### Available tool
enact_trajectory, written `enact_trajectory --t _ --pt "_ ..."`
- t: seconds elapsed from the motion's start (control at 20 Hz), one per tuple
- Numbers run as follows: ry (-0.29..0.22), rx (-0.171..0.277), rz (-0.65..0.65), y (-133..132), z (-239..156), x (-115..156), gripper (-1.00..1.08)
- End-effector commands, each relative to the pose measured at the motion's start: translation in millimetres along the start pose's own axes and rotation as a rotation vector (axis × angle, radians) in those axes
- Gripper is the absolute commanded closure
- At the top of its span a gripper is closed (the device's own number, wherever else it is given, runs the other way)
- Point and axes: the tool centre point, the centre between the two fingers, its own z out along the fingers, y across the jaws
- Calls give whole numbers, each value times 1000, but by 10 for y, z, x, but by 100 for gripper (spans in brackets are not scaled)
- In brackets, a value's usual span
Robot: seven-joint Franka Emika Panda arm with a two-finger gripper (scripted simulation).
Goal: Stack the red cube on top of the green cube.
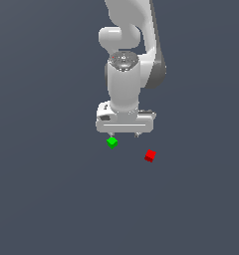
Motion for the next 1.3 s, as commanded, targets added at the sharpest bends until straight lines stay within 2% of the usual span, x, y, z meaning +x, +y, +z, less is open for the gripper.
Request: enact_trajectory --t 0.0,0.6,1.25 --pt "0 0 0 0 0 0 -92" --pt "-4 -6 60 -172 161 -42 -92" --pt "-16 -27 251 -724 683 -99 -92"
